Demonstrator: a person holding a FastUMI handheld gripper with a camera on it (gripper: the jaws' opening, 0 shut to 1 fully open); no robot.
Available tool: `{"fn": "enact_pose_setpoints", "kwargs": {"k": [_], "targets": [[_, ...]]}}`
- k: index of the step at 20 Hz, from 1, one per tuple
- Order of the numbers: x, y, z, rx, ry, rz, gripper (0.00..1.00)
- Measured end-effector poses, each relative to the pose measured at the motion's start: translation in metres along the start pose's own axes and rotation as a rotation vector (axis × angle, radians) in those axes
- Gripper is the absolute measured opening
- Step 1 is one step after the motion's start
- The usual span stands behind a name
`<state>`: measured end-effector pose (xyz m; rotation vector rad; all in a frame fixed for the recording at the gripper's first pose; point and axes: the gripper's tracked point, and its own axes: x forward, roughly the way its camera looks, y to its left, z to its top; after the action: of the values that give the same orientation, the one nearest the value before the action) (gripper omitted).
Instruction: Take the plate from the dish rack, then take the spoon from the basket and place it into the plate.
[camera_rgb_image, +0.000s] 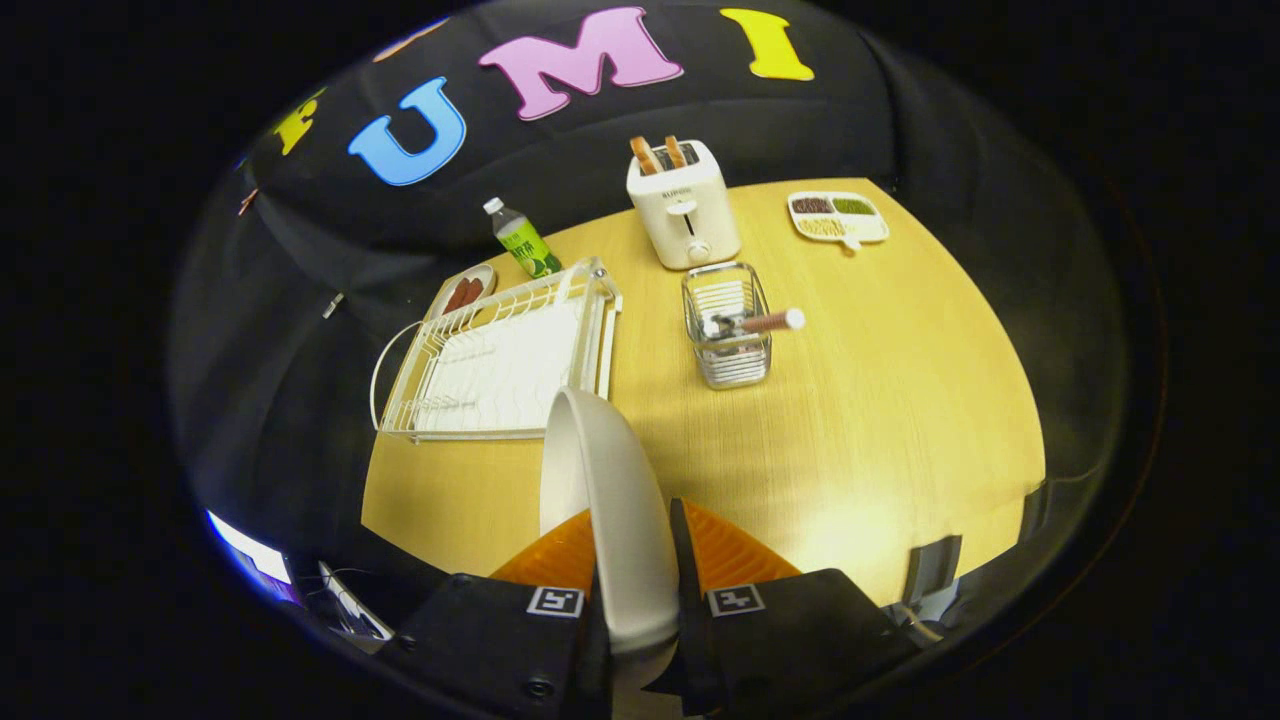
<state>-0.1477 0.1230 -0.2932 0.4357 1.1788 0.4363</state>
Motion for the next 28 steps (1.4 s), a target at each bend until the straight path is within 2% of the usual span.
{"fn": "enact_pose_setpoints", "kwargs": {"k": [6, 10, 12, 15, 17, 18, 21, 23, 26, 28], "targets": [[0.052, -0.038, -0.031, 0.066, 0.068, 0.043, 0.3], [0.084, -0.037, -0.039, 0.225, 0.102, 0.148, 0.3], [0.096, -0.05, -0.044, 0.261, 0.117, 0.109, 0.31], [0.1, -0.069, -0.042, 0.216, 0.098, 0.033, 0.55], [0.097, -0.09, -0.034, 0.161, 0.073, -0.046, 0.59], [0.093, -0.1, -0.031, 0.135, 0.054, -0.073, 0.58], [0.074, -0.119, 0.0, 0.09, -0.033, -0.116, 0.7], [0.049, -0.124, 0.037, 0.011, -0.141, -0.126, 0.7], [0.017, -0.116, 0.105, -0.176, -0.301, -0.128, 0.7], [0.019, -0.11, 0.125, -0.285, -0.304, -0.112, 0.7]]}}
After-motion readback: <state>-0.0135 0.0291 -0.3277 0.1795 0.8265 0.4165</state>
